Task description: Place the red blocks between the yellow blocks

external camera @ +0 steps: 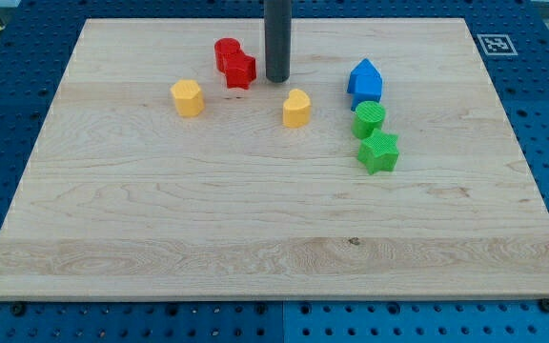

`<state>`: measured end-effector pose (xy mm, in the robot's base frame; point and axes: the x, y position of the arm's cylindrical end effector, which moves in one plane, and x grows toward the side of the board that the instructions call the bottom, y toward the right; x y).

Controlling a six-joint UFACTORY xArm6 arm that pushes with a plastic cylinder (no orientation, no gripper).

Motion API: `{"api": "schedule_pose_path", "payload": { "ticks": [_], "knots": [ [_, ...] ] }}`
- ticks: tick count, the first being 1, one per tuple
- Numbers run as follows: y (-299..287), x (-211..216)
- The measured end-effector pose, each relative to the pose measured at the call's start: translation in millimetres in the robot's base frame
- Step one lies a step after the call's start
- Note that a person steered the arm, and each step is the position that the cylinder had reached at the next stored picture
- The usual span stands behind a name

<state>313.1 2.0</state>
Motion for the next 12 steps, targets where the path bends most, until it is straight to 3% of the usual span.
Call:
{"api": "schedule_pose_path", "payload": {
  "ticks": [2, 3, 7, 9, 12],
  "knots": [
    [-50, -70],
    [-64, -71],
    [-79, -11],
    [-20, -5],
    [-43, -3]
  ]
}}
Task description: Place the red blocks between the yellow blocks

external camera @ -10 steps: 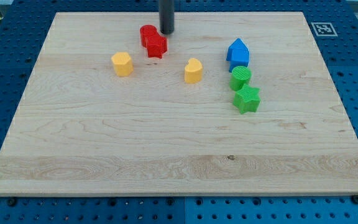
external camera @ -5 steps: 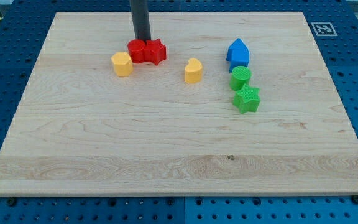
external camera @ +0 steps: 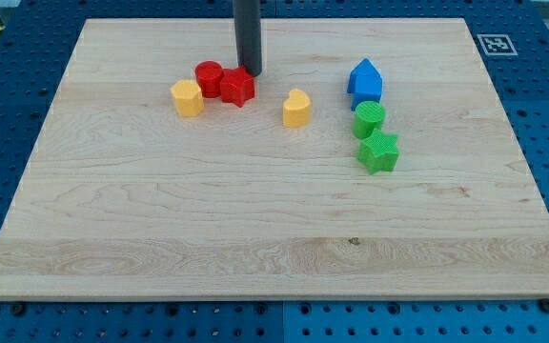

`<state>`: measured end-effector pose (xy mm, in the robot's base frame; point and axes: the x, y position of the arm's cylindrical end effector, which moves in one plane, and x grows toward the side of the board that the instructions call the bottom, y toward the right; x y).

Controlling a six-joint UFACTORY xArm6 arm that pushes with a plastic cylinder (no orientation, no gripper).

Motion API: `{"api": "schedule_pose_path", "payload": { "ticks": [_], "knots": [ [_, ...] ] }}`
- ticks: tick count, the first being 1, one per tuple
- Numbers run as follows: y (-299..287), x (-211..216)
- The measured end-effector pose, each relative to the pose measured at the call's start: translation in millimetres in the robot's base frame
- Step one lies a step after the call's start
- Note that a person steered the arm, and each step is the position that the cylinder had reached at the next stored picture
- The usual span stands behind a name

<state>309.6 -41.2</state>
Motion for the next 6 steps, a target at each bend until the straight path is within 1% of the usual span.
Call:
{"api": "schedule_pose_path", "payload": {
  "ticks": [1, 3, 5, 6],
  "knots": [
    [0, 0],
    [-40, 4],
    [-6, 45],
    [6, 57]
  ]
}}
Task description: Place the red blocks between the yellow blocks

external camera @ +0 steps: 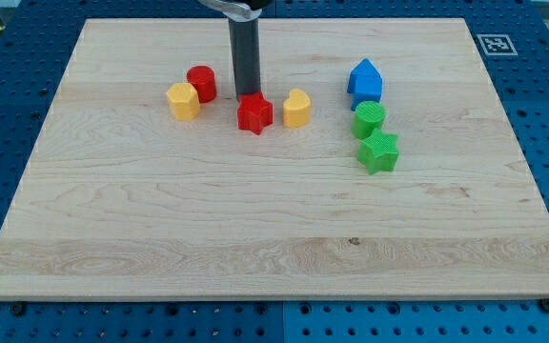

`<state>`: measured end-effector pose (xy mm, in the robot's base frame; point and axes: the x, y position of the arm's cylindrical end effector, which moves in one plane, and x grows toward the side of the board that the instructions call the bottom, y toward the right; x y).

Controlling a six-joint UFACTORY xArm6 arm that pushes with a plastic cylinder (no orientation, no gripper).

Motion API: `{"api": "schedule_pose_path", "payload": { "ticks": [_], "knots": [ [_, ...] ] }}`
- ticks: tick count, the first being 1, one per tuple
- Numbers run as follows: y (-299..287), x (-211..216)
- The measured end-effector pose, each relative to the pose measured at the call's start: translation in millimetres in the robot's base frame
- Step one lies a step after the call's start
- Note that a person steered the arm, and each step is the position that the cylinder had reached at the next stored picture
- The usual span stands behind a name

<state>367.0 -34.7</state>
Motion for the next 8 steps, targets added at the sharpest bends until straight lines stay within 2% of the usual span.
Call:
{"api": "schedule_pose_path", "payload": {
  "ticks": [1, 2, 4, 5, 7, 8],
  "knots": [
    [1, -8],
    [1, -37],
    [1, -52],
    [-24, -68],
    [-125, -64],
    [-126, -64]
  ]
}}
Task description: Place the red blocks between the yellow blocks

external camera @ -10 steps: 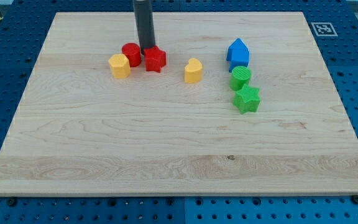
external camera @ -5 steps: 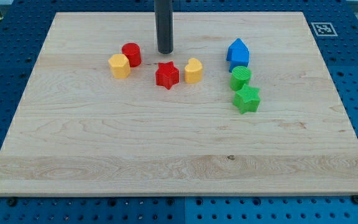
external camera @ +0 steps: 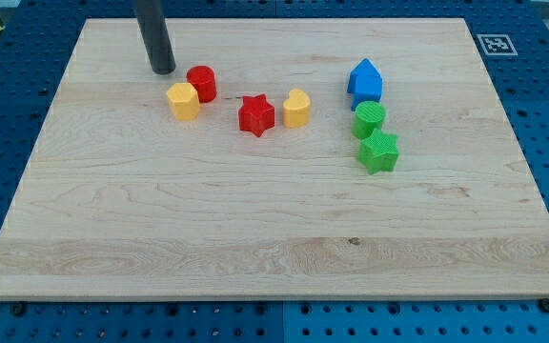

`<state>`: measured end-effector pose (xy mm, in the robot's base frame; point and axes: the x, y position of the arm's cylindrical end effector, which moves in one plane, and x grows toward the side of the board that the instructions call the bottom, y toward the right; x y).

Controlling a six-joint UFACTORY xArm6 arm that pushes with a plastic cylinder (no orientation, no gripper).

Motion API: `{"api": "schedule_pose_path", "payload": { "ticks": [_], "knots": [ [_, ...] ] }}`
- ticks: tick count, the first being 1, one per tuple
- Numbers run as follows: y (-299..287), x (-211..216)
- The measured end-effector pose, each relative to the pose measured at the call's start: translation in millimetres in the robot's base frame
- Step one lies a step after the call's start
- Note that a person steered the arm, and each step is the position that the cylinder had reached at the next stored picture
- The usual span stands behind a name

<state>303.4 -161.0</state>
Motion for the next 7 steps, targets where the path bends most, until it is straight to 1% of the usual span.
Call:
{"api": "schedule_pose_path", "payload": {
  "ticks": [1, 3, 4, 6, 7],
  "knots": [
    [1, 0],
    [45, 5],
    [45, 12],
    [60, 43],
    [69, 49]
  ]
}}
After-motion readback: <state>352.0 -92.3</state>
